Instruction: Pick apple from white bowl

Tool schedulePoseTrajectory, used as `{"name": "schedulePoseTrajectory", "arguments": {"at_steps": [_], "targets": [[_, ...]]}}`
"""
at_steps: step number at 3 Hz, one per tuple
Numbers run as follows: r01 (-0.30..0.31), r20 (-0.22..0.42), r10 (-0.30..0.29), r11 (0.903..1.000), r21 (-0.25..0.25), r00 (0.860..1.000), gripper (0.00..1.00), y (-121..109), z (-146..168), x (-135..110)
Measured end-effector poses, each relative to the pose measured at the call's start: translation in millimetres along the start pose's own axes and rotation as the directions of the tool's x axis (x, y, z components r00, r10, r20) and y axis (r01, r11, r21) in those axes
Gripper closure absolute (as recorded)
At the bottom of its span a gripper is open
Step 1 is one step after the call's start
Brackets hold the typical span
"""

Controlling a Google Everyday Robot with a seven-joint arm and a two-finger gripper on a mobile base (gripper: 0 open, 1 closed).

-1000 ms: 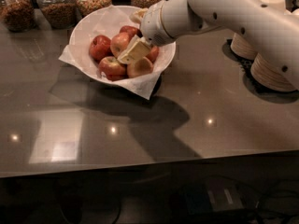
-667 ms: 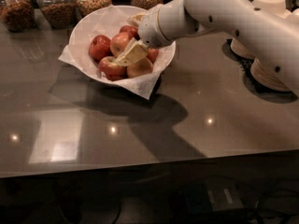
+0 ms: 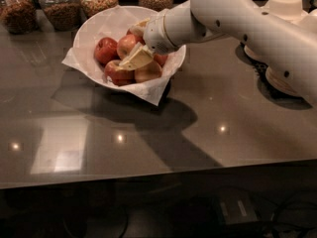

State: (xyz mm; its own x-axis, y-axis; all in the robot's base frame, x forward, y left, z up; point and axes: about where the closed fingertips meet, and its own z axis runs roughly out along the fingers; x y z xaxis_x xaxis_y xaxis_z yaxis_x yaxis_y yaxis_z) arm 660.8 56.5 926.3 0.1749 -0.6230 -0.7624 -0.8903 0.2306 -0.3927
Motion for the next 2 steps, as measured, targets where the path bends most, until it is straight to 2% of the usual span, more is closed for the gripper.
{"name": "schedulePoseTrajectory", "arguments": {"at_steps": [1, 2], "targets": [[-0.002, 0.001, 0.002, 1.0000, -0.004, 1.000, 0.40, 0.5, 2.2, 0.3], [-0.004, 0.001, 0.004, 1.0000, -0.005, 1.000, 0.63, 0.8, 3.0, 0.3]]}}
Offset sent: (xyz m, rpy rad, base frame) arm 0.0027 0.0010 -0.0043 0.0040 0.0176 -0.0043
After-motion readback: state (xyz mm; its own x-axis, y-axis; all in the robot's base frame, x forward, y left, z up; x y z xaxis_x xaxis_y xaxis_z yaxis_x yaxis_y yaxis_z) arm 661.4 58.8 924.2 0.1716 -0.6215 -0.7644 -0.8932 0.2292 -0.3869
